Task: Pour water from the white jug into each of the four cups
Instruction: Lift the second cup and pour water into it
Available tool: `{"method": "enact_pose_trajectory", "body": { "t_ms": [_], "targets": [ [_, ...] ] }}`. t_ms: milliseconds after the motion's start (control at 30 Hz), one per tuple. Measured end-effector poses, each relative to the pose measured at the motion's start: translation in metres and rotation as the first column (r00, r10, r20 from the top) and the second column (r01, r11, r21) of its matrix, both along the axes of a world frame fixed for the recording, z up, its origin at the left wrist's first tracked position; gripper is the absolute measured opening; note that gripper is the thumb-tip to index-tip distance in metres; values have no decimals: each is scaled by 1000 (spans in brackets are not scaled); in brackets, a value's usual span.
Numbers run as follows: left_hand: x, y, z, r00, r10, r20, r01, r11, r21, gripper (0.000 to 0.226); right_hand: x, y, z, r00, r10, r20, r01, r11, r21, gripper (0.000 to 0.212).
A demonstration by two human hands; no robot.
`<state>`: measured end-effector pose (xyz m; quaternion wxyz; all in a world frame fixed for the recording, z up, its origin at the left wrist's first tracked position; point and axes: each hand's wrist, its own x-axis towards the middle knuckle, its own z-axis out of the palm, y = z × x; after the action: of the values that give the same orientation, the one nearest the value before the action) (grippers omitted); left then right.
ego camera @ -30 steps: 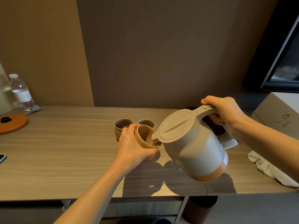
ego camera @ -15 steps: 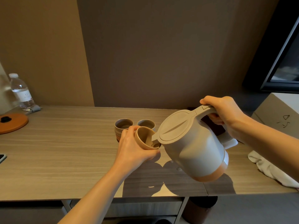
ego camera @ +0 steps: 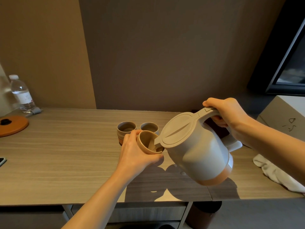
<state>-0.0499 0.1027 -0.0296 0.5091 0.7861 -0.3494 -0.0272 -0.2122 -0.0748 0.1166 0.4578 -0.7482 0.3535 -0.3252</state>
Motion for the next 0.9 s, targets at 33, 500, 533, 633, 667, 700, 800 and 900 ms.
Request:
{"method": "enact_pose_trajectory", "body": {
  "t_ms": [33, 500, 533, 633, 667, 700, 800, 900],
  "targets": [
    [0, 0, 0, 1000, 0, -2, 0, 1000, -3, 99, 0, 0, 0, 1000, -1, 3, 1, 1000, 1, 33],
    [-2, 1, -2, 1000, 8, -19, -9, 999, -37, 99, 4, 0, 0, 1000, -17, 14, 17, 1000, -1, 30],
    [-2, 1, -2, 1000, 6, -22, -7, 999, -40, 98, 5, 0, 0, 1000, -18, 11, 18, 1000, -3, 30],
    [-3, 2, -2, 1000, 5, -26, -6, 999, -44, 96, 6, 2, 0, 1000, -20, 1, 20, 1000, -12, 30],
    [-3, 2, -2, 1000, 8, -29, -10, 999, -46, 97, 6, 2, 0, 1000, -19, 1, 19, 1000, -16, 31],
    [-3, 2, -2, 999, 12, -33, -14, 999, -48, 97, 6, 2, 1, 1000, -18, 2, 18, 1000, -19, 31],
    [-4, 3, -1, 999, 18, -37, -20, 998, -53, 98, 7, 3, 2, 1000, -13, 0, 13, 1000, -25, 31],
    [-4, 4, -1, 999, 19, -43, -21, 998, -55, 98, 8, 4, 3, 1000, 0, -10, -1, 1000, -28, 32]
  ]
}}
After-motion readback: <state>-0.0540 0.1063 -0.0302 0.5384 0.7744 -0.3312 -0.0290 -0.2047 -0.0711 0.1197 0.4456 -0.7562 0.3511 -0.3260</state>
